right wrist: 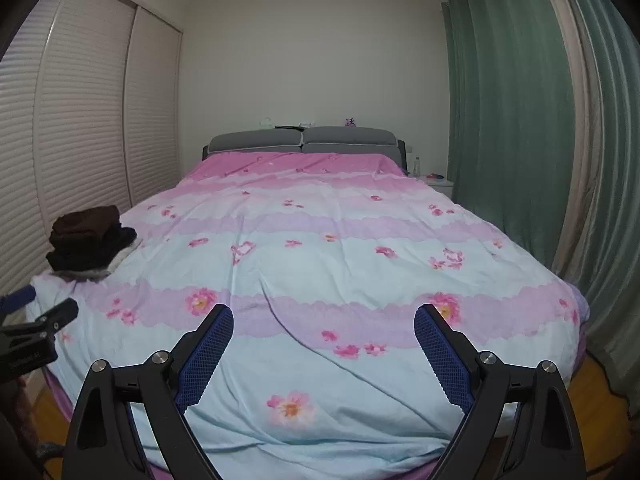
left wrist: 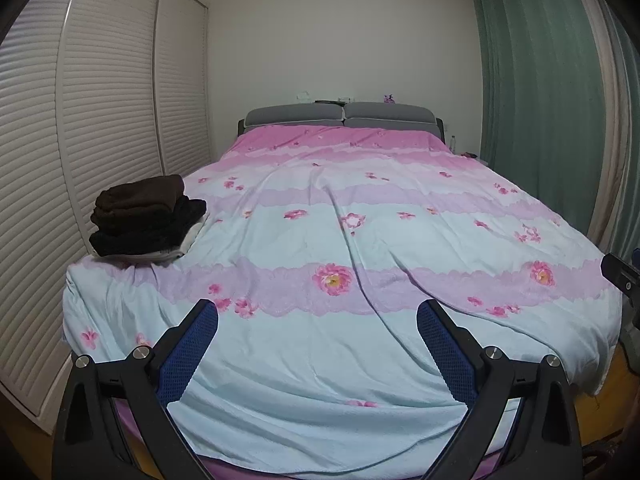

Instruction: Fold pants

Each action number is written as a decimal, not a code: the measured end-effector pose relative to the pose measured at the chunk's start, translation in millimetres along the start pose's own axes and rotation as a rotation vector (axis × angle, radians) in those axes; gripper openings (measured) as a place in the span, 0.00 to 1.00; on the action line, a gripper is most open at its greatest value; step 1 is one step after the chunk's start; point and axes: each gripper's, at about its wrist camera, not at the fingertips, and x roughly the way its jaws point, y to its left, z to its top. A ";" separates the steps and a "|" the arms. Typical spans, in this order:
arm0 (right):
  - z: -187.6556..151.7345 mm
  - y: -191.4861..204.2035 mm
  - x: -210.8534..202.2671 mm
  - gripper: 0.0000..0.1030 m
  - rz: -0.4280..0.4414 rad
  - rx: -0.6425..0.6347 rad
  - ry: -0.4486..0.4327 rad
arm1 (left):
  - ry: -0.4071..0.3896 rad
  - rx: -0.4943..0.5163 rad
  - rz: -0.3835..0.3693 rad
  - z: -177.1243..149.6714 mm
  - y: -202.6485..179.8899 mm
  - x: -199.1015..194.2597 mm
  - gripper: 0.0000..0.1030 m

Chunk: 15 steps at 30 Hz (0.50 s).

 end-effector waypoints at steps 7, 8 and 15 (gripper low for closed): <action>-5.6 2.3 1.2 0.90 0.005 -0.011 0.004 | 0.005 0.017 -0.003 -3.3 -5.7 0.5 0.99; -6.1 2.4 0.8 0.90 0.004 -0.011 0.004 | 0.003 0.021 0.000 -3.6 -6.8 0.3 0.99; -6.7 3.3 0.7 0.90 0.001 -0.011 -0.002 | 0.008 0.029 0.003 -3.6 -7.7 1.6 1.00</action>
